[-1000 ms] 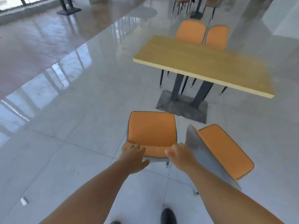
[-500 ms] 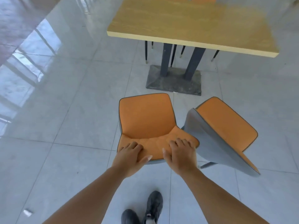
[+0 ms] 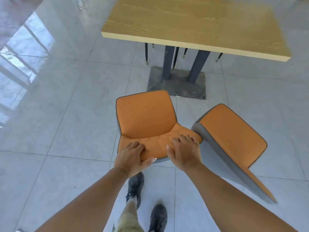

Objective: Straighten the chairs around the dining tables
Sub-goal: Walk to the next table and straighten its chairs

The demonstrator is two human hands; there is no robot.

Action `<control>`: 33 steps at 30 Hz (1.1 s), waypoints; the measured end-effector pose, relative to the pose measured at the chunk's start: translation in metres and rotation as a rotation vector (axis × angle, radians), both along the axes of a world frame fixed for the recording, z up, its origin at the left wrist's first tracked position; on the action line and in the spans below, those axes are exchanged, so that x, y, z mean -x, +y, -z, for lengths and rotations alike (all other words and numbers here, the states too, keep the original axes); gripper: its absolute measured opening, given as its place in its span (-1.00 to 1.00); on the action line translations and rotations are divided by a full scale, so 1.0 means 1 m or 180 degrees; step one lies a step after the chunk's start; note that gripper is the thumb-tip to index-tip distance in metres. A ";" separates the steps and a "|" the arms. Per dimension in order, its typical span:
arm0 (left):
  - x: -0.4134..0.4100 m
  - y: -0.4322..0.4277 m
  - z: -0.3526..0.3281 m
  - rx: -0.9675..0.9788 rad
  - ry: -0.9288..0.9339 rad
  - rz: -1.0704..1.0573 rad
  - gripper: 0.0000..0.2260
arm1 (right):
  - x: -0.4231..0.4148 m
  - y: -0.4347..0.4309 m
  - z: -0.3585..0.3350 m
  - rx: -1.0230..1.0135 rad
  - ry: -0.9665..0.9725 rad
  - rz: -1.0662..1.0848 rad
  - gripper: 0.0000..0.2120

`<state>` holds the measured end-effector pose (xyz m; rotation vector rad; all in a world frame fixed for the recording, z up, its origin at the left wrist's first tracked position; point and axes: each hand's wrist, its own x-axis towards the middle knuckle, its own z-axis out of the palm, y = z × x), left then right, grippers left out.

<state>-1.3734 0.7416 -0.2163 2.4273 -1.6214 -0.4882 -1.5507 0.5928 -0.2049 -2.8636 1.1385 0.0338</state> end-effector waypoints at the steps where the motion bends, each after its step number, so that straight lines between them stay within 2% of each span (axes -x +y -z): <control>1: -0.009 -0.006 0.000 0.0014 -0.0019 0.0027 -0.32 | -0.009 -0.005 0.000 0.0042 0.0035 0.0005 -0.54; 18: -0.122 -0.145 0.006 0.0074 -0.0047 0.0208 -0.35 | -0.111 -0.130 0.002 0.0062 -0.0240 0.0279 -0.54; 33: -0.160 -0.221 0.007 0.0183 0.0024 0.0193 -0.33 | -0.149 -0.205 0.004 -0.0064 0.0044 0.0401 -0.43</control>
